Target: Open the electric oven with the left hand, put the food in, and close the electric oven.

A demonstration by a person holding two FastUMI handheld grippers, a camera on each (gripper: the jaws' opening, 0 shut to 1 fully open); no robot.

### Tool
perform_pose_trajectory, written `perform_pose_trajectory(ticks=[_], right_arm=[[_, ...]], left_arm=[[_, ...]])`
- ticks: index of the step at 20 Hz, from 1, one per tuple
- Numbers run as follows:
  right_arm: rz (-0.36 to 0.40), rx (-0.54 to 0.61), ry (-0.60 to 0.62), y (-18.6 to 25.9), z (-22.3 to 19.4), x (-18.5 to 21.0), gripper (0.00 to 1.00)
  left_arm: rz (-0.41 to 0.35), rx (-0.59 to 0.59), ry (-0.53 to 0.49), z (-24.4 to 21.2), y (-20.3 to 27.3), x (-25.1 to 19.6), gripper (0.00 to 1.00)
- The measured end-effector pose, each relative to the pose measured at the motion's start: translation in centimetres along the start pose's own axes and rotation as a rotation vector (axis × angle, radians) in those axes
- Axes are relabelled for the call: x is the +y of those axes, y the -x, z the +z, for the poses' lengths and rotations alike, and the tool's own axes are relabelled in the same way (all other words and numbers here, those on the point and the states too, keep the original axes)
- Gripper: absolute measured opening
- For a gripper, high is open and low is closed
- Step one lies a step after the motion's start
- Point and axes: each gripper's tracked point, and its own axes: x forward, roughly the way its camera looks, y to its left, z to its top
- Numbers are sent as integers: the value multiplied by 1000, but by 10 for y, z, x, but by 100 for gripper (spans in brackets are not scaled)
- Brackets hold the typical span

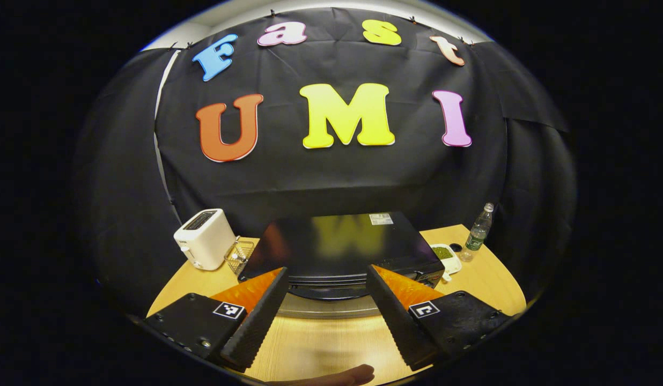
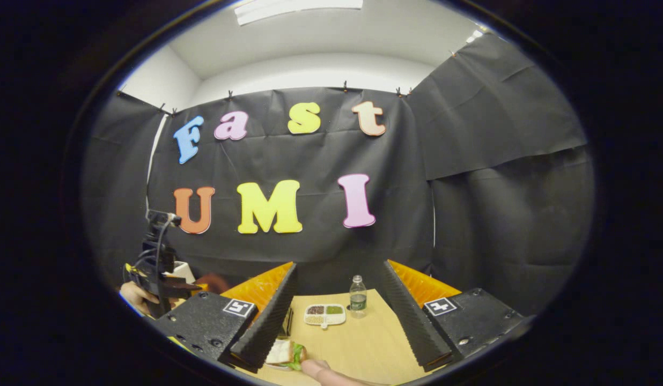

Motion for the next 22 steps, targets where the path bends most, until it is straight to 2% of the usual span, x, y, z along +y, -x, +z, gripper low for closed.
perform_pose_trajectory(ticks=[3, 11, 14, 22], right_arm=[[0, -15, -15, 0, 1, -3, 100], [-15, -8, -21, -1, -9, -16, 100], [-17, -3, -22, -4, -13, -21, 100], [-4, 31, -19, -7, -28, -23, 100]], left_arm=[[-8, 73, -5, -16, -20, -5, 95], [-9, 152, 32, -35, -54, -5, 96], [-45, 173, 24, -39, -54, -17, 95], [-46, 193, 18, -49, -40, -18, 96]])
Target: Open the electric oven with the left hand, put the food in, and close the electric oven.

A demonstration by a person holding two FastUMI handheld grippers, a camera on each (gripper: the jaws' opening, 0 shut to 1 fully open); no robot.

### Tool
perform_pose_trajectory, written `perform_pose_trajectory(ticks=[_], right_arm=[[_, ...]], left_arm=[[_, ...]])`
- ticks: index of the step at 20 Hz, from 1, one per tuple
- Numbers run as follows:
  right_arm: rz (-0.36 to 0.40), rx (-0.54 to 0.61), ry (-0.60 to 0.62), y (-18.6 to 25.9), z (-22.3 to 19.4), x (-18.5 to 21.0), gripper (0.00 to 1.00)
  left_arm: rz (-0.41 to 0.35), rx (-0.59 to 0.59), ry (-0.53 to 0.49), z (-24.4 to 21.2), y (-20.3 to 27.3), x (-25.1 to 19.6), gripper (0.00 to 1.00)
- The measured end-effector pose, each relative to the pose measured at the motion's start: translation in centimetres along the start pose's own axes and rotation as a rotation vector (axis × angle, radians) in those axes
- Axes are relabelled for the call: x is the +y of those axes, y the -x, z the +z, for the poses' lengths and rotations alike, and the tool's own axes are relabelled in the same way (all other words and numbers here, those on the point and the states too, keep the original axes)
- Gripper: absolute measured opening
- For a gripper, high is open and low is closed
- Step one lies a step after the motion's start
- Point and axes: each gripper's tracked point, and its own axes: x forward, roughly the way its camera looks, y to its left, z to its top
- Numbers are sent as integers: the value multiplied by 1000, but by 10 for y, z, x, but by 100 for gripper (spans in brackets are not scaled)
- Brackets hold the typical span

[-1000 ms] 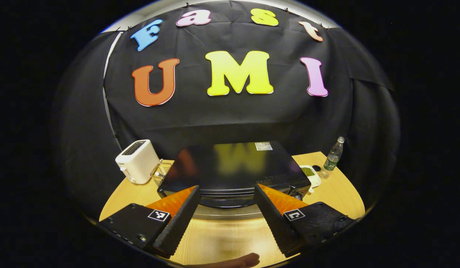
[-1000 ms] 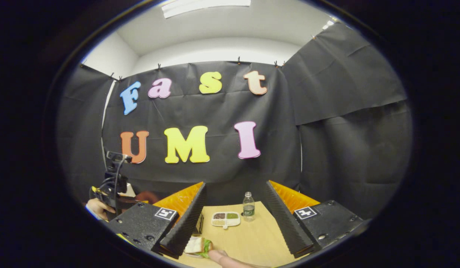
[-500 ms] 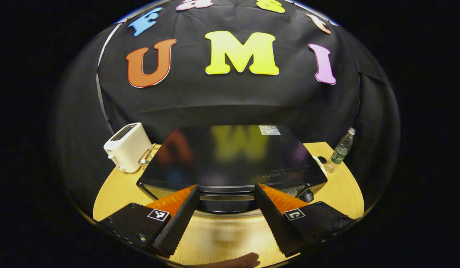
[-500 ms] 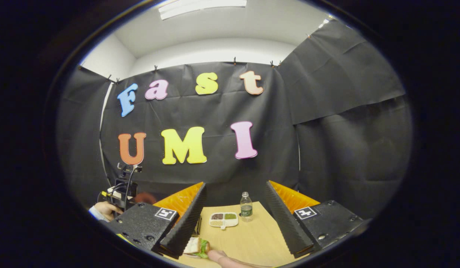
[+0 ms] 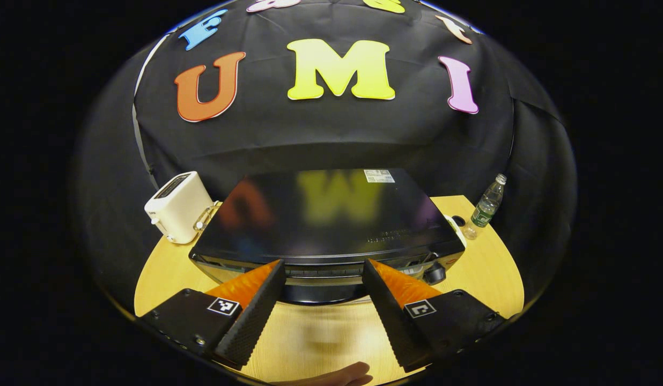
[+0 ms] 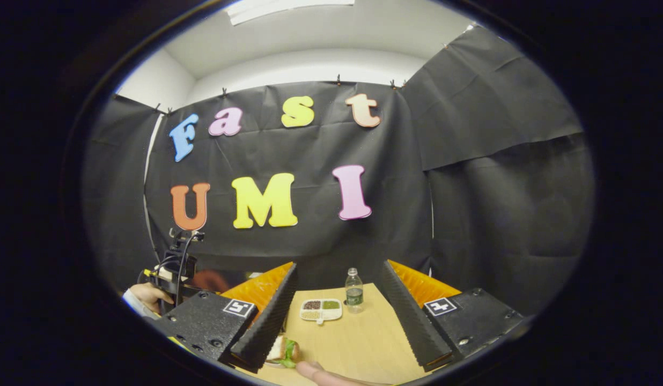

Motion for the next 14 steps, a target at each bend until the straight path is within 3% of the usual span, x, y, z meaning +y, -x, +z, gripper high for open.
perform_pose_trajectory(ticks=[14], right_arm=[[28, -8, 15, 14, -1, 11, 99]], left_arm=[[-4, -4, 13, -79, 47, -6, 97]])
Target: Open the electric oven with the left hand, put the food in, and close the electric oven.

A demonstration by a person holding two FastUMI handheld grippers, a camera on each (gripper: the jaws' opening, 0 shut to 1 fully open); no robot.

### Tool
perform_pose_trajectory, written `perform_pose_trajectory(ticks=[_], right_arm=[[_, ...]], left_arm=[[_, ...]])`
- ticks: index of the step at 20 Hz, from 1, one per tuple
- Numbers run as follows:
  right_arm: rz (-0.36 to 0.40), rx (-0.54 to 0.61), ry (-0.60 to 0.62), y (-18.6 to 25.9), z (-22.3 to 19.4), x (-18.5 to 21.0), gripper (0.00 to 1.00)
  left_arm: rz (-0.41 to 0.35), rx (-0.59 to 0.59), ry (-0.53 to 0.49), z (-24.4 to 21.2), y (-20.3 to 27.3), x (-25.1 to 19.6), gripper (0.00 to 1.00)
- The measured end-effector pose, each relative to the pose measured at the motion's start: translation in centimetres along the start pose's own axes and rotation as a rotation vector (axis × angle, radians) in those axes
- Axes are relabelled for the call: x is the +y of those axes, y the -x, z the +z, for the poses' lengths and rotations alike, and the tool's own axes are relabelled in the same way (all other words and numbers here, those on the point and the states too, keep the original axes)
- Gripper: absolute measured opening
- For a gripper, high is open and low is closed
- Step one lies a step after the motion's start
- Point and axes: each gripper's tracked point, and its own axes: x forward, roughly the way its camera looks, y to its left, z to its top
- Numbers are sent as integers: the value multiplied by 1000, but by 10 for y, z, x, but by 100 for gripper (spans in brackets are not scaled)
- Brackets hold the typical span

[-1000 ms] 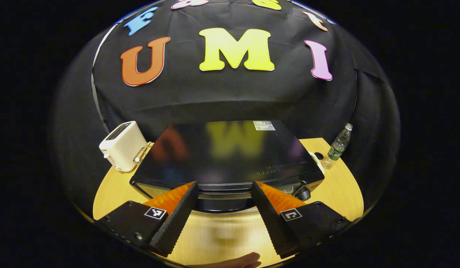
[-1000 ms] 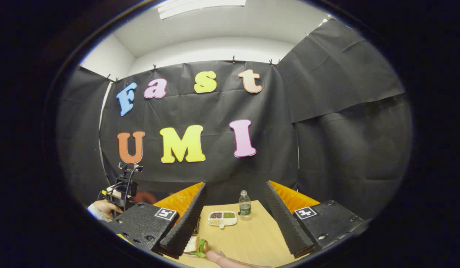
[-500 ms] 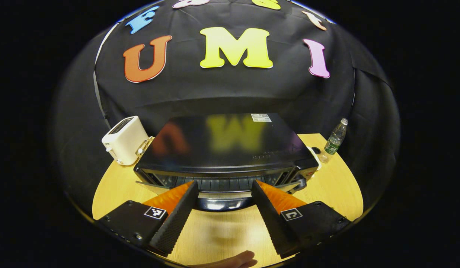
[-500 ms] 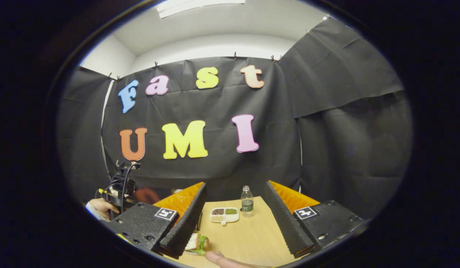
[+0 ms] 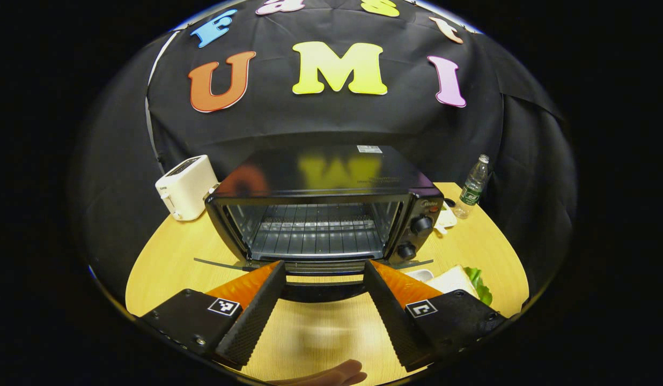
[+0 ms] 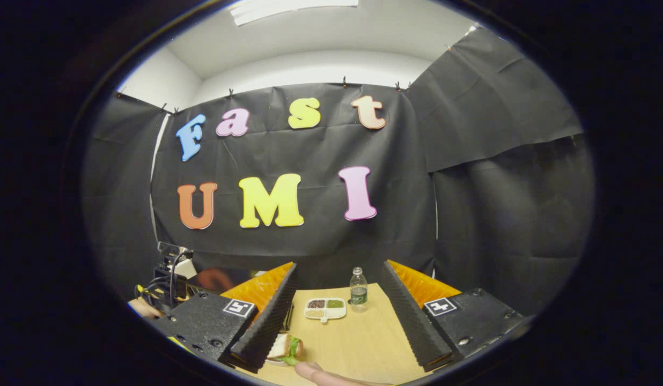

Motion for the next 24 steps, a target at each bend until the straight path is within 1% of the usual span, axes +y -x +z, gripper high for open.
perform_pose_trajectory(ticks=[2, 5, 7, 8, 9, 10, 11, 12, 13, 14, 16, 19, 20, 22, 24], right_arm=[[4, 6, 5, 3, 0, 3, 100], [19, 2, 10, 6, 4, 12, 100], [15, 0, 22, 7, 4, 12, 99], [13, -2, 26, 8, 5, 13, 90], [10, -1, 27, 8, 5, 14, 100], [11, -2, 24, 9, 5, 15, 100], [12, 0, 18, 8, 4, 17, 100], [15, 3, 15, 8, 3, 20, 100], [17, 6, 16, 8, 2, 21, 90], [15, 8, 20, 7, 1, 22, 100], [16, 19, 30, 6, -4, 25, 100], [12, 34, 45, 3, -11, 26, 100], [9, 40, 46, 2, -14, 24, 100], [4, 49, 43, -1, -18, 23, 100], [6, 66, 43, -8, -23, 22, 100]], left_arm=[[-2, 28, 4, -17, 5, 0, 97], [-1, 14, 7, -37, 9, -1, 97], [-2, 39, 13, -56, 10, -2, 97], [-3, 58, 13, -66, 10, -2, 97], [-4, 72, 18, -74, 9, -2, 98], [-2, 78, 31, -81, 7, -3, 87], [-3, 85, 46, -89, 5, -3, 96], [-1, 97, 55, -98, 3, -3, 95], [-2, 112, 56, -108, 0, -3, 95], [-2, 129, 50, -116, -5, -4, 95], [-3, 158, 58, -132, -13, -3, 95], [-4, 121, 48, -130, -12, -3, 95], [-4, 131, 51, -133, -12, -2, 95], [-1, 71, 83, -121, -8, 1, 96], [-4, 7, 71, -105, 5, 5, 96]])
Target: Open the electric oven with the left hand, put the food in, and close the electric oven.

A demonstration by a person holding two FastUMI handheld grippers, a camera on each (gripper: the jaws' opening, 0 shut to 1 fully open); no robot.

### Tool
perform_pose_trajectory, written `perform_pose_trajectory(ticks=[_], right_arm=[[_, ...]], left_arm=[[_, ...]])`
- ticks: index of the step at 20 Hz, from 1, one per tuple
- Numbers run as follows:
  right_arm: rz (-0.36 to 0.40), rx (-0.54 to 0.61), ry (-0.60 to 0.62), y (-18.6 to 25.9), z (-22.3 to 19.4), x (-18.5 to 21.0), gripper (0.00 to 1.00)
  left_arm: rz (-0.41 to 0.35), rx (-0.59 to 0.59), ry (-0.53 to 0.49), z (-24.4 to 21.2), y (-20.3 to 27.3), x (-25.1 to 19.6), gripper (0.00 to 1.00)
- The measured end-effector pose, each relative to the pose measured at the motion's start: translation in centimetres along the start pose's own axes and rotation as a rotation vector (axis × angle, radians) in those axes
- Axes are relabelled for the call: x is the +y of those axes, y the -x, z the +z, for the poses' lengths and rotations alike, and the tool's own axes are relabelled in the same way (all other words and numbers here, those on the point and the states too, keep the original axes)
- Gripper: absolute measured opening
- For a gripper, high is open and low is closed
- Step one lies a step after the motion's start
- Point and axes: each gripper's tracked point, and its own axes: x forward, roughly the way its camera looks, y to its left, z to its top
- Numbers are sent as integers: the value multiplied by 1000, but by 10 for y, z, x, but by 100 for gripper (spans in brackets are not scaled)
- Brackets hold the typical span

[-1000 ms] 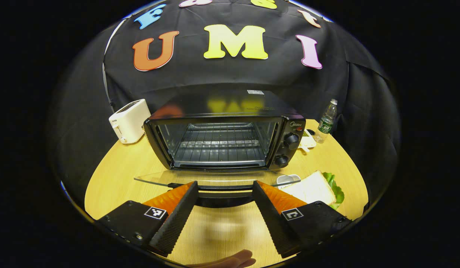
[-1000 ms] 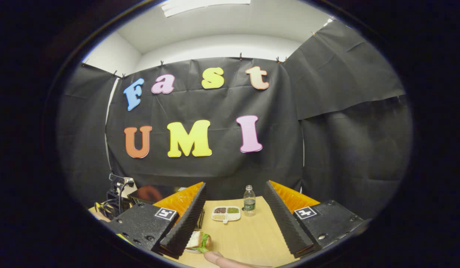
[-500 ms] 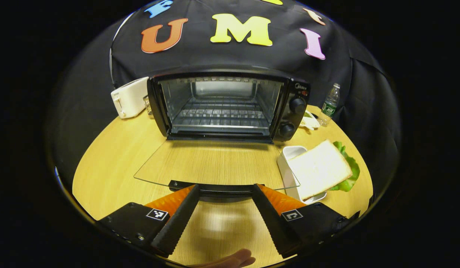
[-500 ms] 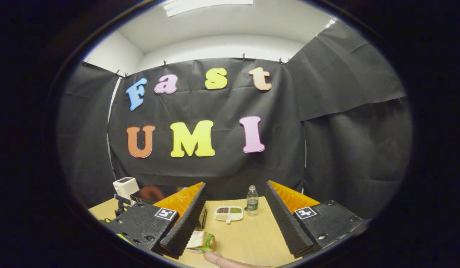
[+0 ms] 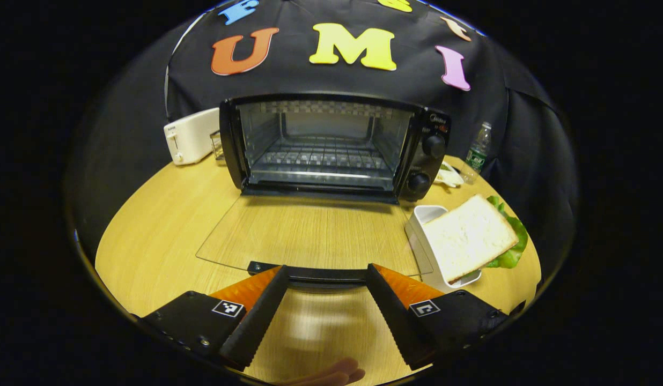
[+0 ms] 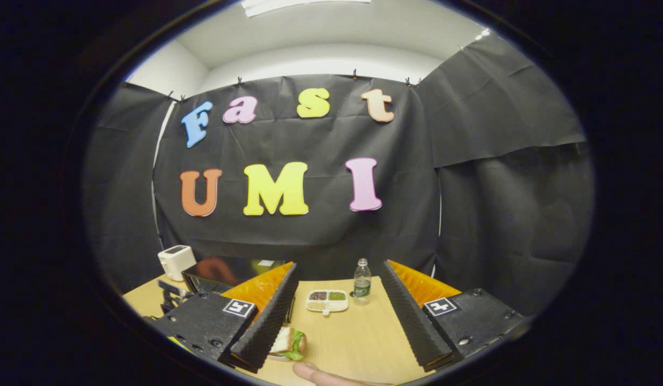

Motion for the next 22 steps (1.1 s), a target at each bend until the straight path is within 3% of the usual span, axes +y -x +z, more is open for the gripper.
perform_pose_trajectory(ticks=[10, 14, 20, 22], right_arm=[[77, 246, -9, -50, -59, 8, 100], [157, 427, -53, -72, -102, 22, 100], [334, 732, -200, -94, -177, 52, 99], [352, 831, -252, -103, -204, 59, 99]], left_arm=[[-36, -372, -26, 123, 133, -5, 93], [-28, -570, -65, 173, 187, -12, 93], [14, -759, -67, 212, 251, -2, 93], [15, -769, -68, 213, 258, -4, 92]])
